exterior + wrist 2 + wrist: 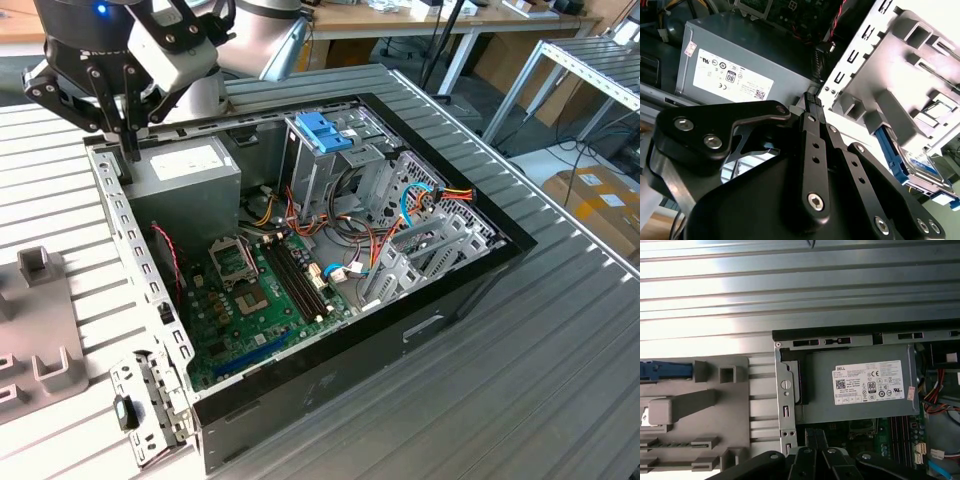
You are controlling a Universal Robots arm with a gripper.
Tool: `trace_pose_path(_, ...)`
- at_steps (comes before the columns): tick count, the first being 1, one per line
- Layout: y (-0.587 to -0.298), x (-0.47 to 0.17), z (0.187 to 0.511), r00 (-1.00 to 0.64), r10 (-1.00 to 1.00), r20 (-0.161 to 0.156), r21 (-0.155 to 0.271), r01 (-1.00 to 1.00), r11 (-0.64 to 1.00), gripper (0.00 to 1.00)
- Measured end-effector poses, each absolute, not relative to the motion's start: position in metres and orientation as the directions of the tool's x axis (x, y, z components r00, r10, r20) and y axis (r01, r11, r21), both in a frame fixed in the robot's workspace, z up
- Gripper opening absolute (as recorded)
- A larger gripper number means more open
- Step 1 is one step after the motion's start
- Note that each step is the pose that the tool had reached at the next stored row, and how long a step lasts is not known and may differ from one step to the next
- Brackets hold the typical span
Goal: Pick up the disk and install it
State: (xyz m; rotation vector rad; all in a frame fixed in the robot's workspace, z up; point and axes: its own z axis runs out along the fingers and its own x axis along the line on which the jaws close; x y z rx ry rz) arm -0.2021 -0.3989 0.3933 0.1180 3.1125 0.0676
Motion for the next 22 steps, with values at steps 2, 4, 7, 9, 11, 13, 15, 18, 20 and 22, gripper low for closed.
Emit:
trace_pose_path(2,-0.3989,-0.2029,0.3933,-0.997,0.076,-0.024,0.044,0.075,0.996,0.11)
trace_pose_path(4,-0.3989,-0.2036,0.3933,-0.997,0.076,-0.024,0.044,0.075,0.996,0.11)
trace_pose_path(7,-0.3989,-0.2047,0.3933,-0.997,0.076,-0.024,0.044,0.075,0.996,0.11)
trace_pose_path(9,-0.3989,-0.2053,0.3933,-0.997,0.076,-0.024,0.044,0.075,0.996,0.11)
trace_pose_path(11,-0.3989,-0.206,0.3933,-0.997,0.076,-0.024,0.044,0.075,0.996,0.11)
trace_pose_path(13,-0.3989,-0.2064,0.3933,-0.997,0.076,-0.024,0.044,0.075,0.996,0.11)
trace_pose_path(15,-0.3989,-0.2069,0.3933,-0.997,0.076,-0.024,0.044,0.075,0.996,0.11)
trace_pose_path(18,-0.3989,-0.2076,0.3933,-0.997,0.076,-0.024,0.044,0.075,0.996,0.11)
trace_pose_path(20,-0.3989,-0.2083,0.3933,-0.997,0.076,-0.024,0.044,0.075,0.996,0.11)
trace_pose_path(22,-0.3989,-0.2088,0.3933,-0.997,0.076,-0.024,0.044,0.075,0.996,0.11)
